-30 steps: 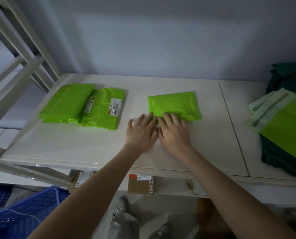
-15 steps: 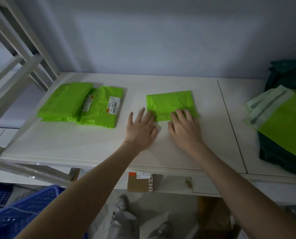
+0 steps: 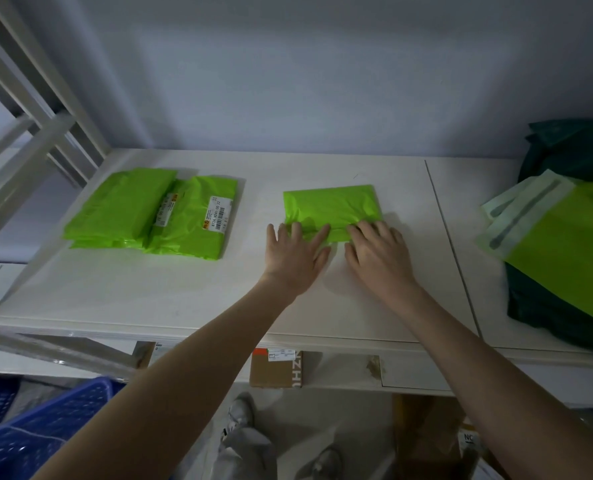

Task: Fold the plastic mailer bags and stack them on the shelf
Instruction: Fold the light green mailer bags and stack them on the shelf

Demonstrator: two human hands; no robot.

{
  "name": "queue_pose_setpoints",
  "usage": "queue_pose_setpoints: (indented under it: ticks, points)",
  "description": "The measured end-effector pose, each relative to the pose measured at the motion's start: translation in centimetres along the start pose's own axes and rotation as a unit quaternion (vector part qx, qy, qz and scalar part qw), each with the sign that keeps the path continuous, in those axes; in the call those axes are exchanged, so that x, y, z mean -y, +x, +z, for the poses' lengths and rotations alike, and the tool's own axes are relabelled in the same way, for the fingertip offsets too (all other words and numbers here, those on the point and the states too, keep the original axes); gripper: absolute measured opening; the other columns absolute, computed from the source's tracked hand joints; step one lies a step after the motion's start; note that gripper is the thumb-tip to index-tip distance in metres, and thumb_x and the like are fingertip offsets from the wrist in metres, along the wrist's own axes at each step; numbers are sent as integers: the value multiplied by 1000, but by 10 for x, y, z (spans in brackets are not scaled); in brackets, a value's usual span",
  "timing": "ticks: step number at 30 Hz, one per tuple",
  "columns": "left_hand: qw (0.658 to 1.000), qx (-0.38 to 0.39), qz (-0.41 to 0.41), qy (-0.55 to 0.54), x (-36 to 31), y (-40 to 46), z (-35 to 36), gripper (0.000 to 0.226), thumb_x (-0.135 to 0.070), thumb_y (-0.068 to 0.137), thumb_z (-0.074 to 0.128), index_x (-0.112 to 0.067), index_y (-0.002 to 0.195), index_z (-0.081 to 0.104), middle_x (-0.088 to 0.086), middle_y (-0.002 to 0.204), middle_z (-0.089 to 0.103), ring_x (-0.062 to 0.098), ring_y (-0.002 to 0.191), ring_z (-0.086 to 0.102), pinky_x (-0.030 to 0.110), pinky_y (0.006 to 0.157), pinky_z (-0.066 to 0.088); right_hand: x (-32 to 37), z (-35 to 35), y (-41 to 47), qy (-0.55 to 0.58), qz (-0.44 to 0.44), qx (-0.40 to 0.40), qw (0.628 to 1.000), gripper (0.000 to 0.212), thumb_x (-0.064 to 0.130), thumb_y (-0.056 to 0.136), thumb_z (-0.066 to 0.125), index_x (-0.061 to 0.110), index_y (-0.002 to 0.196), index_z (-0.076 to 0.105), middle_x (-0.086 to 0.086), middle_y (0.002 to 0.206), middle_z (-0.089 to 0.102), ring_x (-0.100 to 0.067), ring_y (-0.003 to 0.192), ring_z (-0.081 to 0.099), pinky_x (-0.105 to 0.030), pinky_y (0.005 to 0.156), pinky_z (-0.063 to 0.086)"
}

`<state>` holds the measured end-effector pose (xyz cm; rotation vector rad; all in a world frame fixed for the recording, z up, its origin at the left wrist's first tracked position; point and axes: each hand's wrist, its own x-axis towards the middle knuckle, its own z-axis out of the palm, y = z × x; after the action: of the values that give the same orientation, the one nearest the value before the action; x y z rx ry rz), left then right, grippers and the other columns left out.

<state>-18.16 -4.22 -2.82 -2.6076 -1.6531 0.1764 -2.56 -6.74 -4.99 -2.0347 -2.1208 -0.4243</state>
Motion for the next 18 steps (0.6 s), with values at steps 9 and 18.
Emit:
queue_pose_setpoints:
  ticks: [9,18]
  points:
    - [999,-15,-2,-39,-1,0,2,49,-45,100,16,-36,148,12,3,153,20,24,143,12,52,112,12,-8,1,-4,53,10,-1,999,38,26,82,37,6,97,65,-9,87,63,-29,77,60,-31,56,49]
    - [998,-5,2,-55,1,3,2,49,-45,99,17,-36,148,14,1,151,25,25,140,19,51,112,13,-21,2,-9,47,55,43,996,42,31,80,35,0,88,64,-15,90,64,-32,81,61,-34,59,52]
